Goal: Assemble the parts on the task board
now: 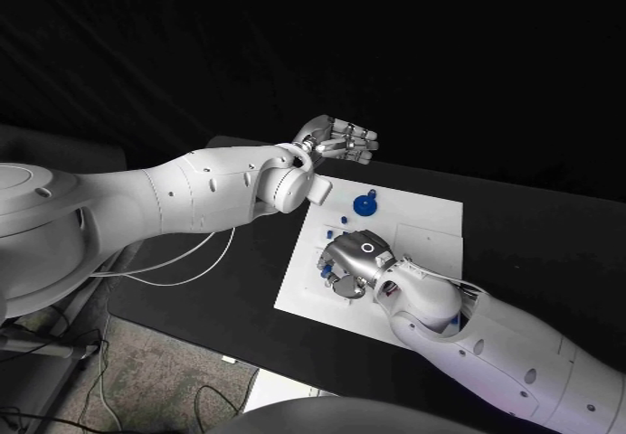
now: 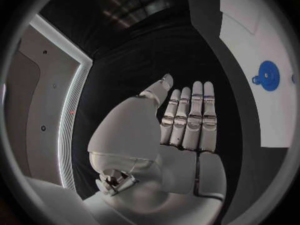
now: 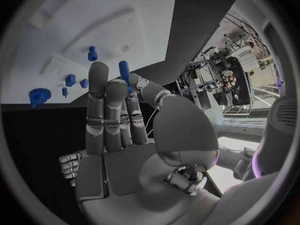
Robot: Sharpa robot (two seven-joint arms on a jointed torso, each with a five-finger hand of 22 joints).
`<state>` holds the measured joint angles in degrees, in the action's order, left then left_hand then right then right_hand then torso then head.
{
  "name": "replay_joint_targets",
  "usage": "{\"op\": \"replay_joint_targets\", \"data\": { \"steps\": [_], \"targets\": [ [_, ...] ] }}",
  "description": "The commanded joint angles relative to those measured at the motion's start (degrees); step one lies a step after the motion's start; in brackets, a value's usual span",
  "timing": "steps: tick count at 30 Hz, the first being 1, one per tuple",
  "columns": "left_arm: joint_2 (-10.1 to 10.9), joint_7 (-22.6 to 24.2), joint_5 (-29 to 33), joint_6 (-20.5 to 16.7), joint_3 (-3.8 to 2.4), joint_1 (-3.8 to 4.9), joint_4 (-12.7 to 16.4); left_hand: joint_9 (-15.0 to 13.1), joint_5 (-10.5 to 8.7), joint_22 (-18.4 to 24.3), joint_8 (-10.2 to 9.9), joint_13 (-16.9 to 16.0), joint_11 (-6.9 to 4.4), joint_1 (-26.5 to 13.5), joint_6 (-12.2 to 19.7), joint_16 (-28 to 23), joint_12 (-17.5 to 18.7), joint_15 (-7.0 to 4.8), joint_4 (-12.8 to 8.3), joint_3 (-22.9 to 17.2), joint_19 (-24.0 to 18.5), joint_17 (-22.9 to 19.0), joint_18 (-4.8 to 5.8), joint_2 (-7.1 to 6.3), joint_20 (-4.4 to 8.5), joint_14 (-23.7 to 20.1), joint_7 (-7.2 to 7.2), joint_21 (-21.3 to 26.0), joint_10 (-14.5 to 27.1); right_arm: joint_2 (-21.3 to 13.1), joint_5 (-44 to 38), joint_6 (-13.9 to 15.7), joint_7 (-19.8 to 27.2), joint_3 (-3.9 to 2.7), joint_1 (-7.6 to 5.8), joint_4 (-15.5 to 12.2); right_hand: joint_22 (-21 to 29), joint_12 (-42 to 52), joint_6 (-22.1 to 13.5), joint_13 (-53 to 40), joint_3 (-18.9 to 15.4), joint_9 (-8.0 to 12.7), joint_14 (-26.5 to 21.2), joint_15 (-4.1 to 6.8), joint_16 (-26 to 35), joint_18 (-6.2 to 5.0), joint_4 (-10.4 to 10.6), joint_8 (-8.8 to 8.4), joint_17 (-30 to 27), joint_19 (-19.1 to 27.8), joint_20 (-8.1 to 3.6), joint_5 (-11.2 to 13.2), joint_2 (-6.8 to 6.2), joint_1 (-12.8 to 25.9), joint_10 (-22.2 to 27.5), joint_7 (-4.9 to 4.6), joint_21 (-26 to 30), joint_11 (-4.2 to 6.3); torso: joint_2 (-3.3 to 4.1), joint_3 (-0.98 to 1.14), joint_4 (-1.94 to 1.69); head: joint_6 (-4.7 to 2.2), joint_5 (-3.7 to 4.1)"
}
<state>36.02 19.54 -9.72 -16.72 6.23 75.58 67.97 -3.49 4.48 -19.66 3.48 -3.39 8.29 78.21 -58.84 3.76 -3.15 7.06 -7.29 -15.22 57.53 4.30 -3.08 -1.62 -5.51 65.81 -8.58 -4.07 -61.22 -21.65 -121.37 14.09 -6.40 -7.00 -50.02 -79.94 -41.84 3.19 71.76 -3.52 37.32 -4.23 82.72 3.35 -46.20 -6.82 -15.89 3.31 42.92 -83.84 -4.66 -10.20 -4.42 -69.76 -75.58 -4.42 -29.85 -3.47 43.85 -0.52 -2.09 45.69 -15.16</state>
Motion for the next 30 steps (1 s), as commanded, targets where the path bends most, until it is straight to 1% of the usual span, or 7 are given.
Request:
{"op": "replay_joint_targets", "data": {
  "steps": [1, 7, 11, 15, 19, 25, 30],
  "targets": [
    [-0.2, 0.9, 0.3, 0.7, -0.05, -0.01, 0.0, 0.0, -0.07, 0.1, 0.1, 0.0, 0.09, -0.1, 0.3, -0.3, -0.2, 0.01, -0.3, 0.0, 0.1, -0.1, -0.87, 0.27, -0.46, -0.3, -0.07, -0.3, 0.3, 0.3, -0.7, 0.1, 0.9, 0.05, 0.20, 0.4, -0.1, 0.3, 0.4, -0.1, -0.1, 0.0, -0.1, 0.42, -0.1, -1.08, -0.1, 0.36, 0.0, -2.2, -0.37, 0.0, 0.55, 0.0, -2.3, -0.07, 0.3, 2.08, -0.04, 0.04, -0.07, 0.00, -0.16],
    [-0.4, 0.9, 0.3, 0.7, -0.05, -0.01, 0.0, 0.0, -0.07, 0.1, 0.1, 0.0, 0.09, -0.1, 0.3, -0.3, -0.2, 0.01, -0.3, 0.0, 0.1, -0.1, -0.87, 0.27, -0.46, -0.3, -0.07, -0.3, 0.3, 0.9, -0.7, 0.4, 1.1, 0.17, 0.92, 1.7, -0.1, 0.3, 0.4, -0.1, -0.1, 0.0, -0.1, 0.42, -0.1, -1.09, -0.1, 0.36, -0.1, -2.3, -0.39, 0.0, 0.56, -0.1, -2.3, -0.07, 0.3, 2.08, 0.03, 0.03, -0.24, 0.11, -0.42],
    [-0.4, 0.9, 0.3, 0.7, -0.05, -0.01, 0.0, 0.0, -0.07, 0.1, 0.1, 0.0, 0.09, -0.1, 0.3, -0.3, -0.2, 0.01, -0.3, 0.0, 0.1, -0.1, -0.87, 0.27, -0.46, -0.3, -0.07, -0.3, 0.3, 1.0, -0.7, 0.4, 1.1, 0.23, 1.18, 2.2, -0.1, 0.3, 0.4, -0.1, -0.1, 0.0, -0.1, 0.42, -0.1, -1.09, -0.1, 0.36, -0.1, -2.3, -0.39, 0.0, 0.56, -0.1, -2.3, -0.07, 0.3, 2.08, 0.01, 0.00, -0.20, 0.20, -0.52],
    [-0.4, 0.9, 0.3, 0.8, -0.05, -0.01, -0.1, 0.0, -0.07, 0.1, 0.1, 0.0, 0.09, -0.1, 0.3, -0.3, -0.2, 0.01, -0.3, 0.0, 0.1, -0.1, -0.87, 0.27, -0.46, -0.3, -0.07, -0.3, 0.3, 0.9, -0.7, 0.4, 1.1, 0.26, 1.30, 2.6, -0.1, 0.3, 0.4, -0.1, -0.1, 0.0, -0.1, 0.42, -0.1, -1.10, -0.1, 0.37, -0.1, -2.3, -0.38, 0.0, 0.56, -0.1, -2.3, -0.07, 0.4, 2.08, -0.01, -0.03, -0.07, 0.34, -0.68],
    [-0.4, 0.8, 0.3, 0.8, -0.05, -0.01, -0.1, 0.0, -0.07, 0.1, 0.1, 0.0, 0.09, -0.1, 0.3, -0.3, -0.2, 0.01, -0.3, 0.0, 0.1, -0.1, -0.87, 0.27, -0.46, -0.3, -0.07, -0.3, 0.3, 0.8, -0.7, 0.1, 1.1, 0.28, 1.36, 2.6, -0.1, 0.3, 0.4, -0.1, -0.1, 0.0, -0.1, 0.42, -0.1, -1.10, -0.1, 0.37, -0.1, -2.3, -0.38, 0.0, 0.56, -0.1, -2.3, -0.07, 0.4, 2.08, -0.02, -0.01, -0.02, 0.42, -0.76],
    [-0.4, 0.8, 0.3, 0.8, -0.05, -0.01, -0.1, 0.0, -0.07, 0.1, 0.1, 0.0, 0.09, -0.1, 0.3, -0.3, -0.2, 0.01, -0.3, 0.0, 0.1, -0.1, -0.87, 0.27, -0.46, -0.3, -0.07, -0.3, 0.3, 0.5, -0.8, -0.1, 1.0, 0.29, 1.40, 2.4, -0.2, 0.3, 0.5, -0.1, -0.1, -0.1, -0.1, 0.44, -0.1, -1.11, -0.2, 0.37, -0.1, -2.3, -0.40, 0.1, 0.55, -0.1, -2.4, -0.05, 0.3, 2.10, -0.02, 0.05, -0.12, 0.50, -0.73],
    [-0.3, 0.8, 0.3, 0.8, -0.05, -0.01, -0.2, 0.0, -0.07, 0.1, 0.1, 0.0, 0.09, -0.1, 0.3, -0.3, -0.2, 0.01, -0.3, 0.0, 0.1, -0.1, -0.87, 0.27, -0.46, -0.3, -0.07, -0.3, 0.3, 0.1, -0.8, -0.2, 1.0, 0.30, 1.41, 2.2, -0.2, 0.3, 0.5, -0.1, -0.1, -0.1, -0.1, 0.44, -0.1, -1.11, -0.2, 0.37, -0.1, -2.3, -0.40, 0.1, 0.55, -0.1, -2.4, -0.05, 0.3, 2.10, 0.00, 0.04, -0.11, 0.51, -0.79]
  ]
}}
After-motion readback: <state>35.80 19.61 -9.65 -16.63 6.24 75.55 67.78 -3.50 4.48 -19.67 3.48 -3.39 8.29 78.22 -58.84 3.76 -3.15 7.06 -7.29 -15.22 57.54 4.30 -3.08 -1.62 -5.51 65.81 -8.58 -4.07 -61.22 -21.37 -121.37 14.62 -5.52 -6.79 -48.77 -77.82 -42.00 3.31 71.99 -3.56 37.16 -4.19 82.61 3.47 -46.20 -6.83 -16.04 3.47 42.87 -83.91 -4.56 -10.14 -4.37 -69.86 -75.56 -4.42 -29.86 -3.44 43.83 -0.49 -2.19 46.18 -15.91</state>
